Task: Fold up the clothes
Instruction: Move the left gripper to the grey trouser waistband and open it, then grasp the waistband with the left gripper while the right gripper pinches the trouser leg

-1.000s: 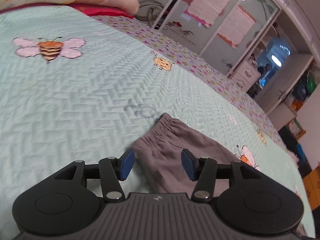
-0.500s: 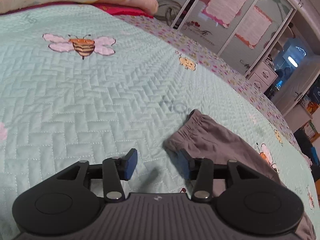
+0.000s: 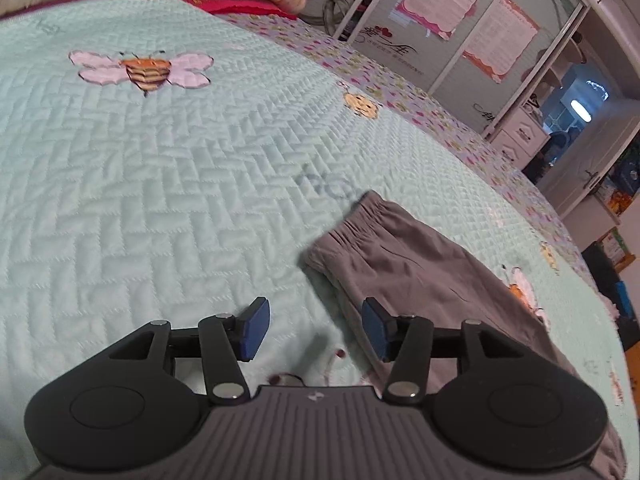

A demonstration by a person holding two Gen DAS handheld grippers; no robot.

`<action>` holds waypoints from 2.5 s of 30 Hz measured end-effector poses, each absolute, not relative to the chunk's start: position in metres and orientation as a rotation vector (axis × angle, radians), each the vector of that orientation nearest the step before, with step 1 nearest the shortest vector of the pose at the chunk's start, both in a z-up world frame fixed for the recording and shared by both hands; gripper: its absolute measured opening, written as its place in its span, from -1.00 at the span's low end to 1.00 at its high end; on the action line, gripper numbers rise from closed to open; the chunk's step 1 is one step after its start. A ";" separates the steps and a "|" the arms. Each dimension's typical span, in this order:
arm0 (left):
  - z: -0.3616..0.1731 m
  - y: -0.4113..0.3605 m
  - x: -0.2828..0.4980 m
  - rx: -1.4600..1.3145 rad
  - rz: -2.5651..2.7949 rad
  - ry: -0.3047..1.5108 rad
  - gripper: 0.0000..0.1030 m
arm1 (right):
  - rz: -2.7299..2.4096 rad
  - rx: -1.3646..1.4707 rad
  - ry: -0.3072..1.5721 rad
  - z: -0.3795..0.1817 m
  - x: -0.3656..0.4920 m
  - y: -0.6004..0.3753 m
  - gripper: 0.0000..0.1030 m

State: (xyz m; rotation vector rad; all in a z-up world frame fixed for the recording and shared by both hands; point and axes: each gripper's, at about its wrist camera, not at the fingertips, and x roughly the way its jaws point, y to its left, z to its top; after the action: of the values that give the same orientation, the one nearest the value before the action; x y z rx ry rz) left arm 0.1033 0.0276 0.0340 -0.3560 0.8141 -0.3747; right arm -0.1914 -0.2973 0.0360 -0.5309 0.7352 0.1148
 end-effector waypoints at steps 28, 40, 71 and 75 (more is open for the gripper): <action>0.032 -0.003 0.139 -0.436 -0.372 0.898 -0.93 | 0.069 -0.344 0.653 0.030 -0.203 -0.300 -1.00; 0.030 0.027 0.139 -0.489 -0.347 0.855 -0.98 | 0.170 -0.323 0.616 0.048 -0.222 -0.303 -1.00; 0.010 0.052 0.133 -0.544 -0.381 0.767 -0.79 | 0.172 -0.413 0.601 0.019 -0.228 -0.285 -1.00; 0.021 0.069 0.124 -0.617 -0.294 0.743 -0.07 | 0.191 -0.392 0.614 0.021 -0.226 -0.288 -0.97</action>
State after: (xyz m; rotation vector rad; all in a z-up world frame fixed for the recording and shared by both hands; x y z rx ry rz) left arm 0.1237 0.0686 0.0214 -0.6172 0.7435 -0.2937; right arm -0.2257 -0.2881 0.0206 -0.3920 0.6140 0.1907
